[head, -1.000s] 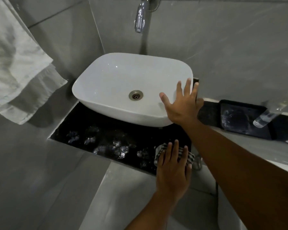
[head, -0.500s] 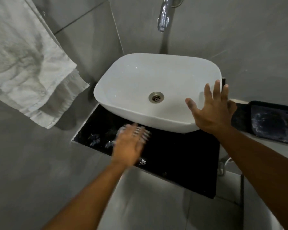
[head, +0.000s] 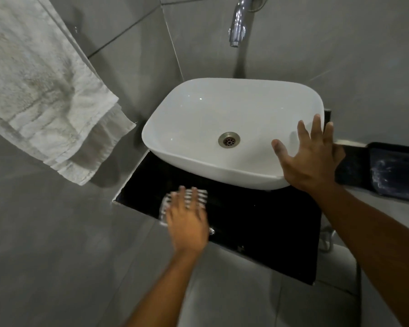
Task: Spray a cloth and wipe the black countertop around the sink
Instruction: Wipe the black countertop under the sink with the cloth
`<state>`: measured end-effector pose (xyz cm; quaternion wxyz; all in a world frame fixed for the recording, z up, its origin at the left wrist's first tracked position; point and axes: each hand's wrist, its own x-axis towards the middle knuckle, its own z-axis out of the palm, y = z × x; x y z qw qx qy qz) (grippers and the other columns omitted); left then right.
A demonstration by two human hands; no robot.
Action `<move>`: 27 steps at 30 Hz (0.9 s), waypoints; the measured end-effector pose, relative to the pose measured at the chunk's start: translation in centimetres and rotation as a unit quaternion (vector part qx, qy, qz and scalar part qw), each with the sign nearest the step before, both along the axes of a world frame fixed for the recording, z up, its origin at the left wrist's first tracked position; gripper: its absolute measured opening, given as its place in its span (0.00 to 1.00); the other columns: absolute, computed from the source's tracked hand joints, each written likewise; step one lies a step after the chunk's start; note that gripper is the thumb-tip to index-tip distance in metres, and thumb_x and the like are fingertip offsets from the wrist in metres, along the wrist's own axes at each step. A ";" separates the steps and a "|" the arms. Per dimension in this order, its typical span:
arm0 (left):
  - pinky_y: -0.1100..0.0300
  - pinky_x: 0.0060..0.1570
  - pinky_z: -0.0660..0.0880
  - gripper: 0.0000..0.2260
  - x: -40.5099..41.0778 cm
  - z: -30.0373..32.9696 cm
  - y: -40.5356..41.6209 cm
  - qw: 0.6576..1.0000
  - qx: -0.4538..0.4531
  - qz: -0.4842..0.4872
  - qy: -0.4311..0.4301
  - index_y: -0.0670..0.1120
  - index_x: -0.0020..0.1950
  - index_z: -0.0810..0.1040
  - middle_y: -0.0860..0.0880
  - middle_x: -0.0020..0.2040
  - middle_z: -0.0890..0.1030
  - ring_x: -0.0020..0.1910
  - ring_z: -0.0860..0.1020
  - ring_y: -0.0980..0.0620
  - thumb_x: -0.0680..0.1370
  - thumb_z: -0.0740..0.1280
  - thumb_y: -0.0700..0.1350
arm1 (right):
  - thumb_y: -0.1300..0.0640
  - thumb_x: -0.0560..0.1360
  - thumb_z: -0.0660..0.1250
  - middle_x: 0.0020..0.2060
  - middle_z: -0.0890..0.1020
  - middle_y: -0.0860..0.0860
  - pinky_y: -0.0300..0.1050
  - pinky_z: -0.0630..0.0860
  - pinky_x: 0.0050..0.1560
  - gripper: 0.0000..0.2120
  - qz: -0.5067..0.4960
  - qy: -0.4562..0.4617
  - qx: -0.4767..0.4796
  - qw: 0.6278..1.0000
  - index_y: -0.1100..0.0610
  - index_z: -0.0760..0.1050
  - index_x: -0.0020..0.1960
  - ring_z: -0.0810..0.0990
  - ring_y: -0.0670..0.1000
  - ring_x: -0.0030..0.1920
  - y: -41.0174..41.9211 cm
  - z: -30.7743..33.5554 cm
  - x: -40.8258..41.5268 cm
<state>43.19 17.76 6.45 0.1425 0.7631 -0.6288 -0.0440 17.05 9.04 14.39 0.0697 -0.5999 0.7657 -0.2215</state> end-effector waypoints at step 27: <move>0.40 0.72 0.55 0.25 12.3 0.2 -5.9 0.998 -0.012 0.063 0.005 0.45 0.71 0.72 0.39 0.74 0.68 0.74 0.62 0.36 0.76 0.54 0.50 | 0.32 0.74 0.50 0.80 0.48 0.51 0.64 0.48 0.72 0.38 0.007 -0.006 -0.021 1.000 0.50 0.52 0.78 0.45 0.56 0.78 -0.9 0.3 0.1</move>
